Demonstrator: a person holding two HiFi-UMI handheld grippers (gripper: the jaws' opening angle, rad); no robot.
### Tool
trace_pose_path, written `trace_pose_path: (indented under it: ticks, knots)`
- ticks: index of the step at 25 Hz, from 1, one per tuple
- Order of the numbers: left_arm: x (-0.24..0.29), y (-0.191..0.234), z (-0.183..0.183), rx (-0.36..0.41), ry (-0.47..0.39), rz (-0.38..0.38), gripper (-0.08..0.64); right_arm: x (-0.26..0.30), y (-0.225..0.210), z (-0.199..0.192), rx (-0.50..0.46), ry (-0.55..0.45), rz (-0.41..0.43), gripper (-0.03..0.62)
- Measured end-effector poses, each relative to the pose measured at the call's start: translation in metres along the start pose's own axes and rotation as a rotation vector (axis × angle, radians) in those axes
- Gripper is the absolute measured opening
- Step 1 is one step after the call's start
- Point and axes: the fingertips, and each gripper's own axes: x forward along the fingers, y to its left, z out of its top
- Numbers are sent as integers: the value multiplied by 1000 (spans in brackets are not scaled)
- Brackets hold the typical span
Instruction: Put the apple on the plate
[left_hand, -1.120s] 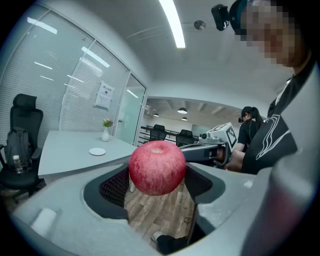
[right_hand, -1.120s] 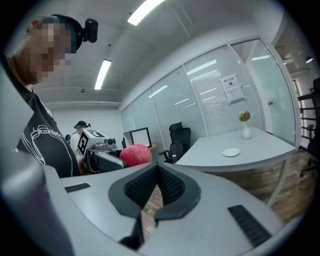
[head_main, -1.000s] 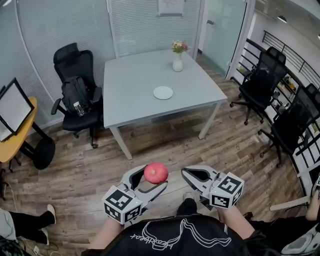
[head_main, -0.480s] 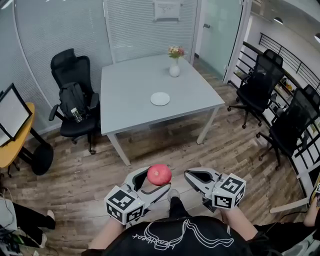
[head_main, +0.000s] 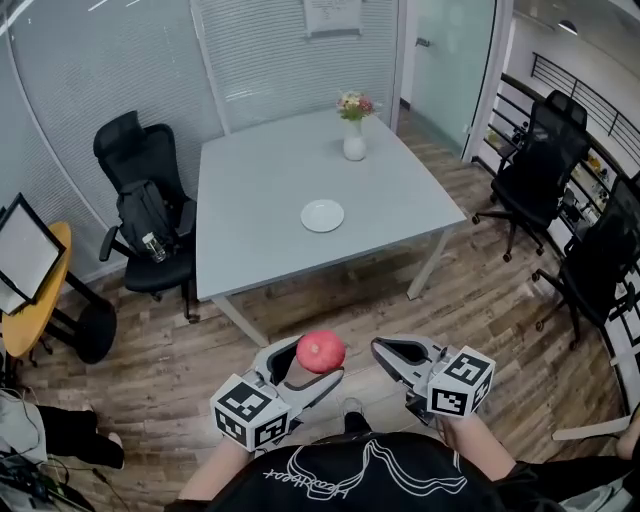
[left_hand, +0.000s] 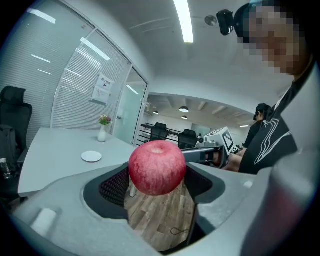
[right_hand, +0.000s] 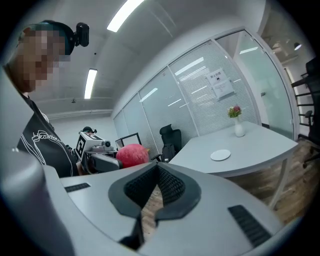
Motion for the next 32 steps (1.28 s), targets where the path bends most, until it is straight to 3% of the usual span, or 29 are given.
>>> trace_pose_path:
  ticks: [10,16,21,32]
  knots:
    - [104,73,42,-10,13,48,353,40,-119,42,-16,40,26,8]
    - [129,93,54,3,13,66,351,51,-151,54,-3,32,31,8]
    - [140,117,49,-41,33,72,353,69,-168,48,24,55,35,8]
    - [186,217,54,-35,93,49,352,126,-239,55,100,70,-50,8]
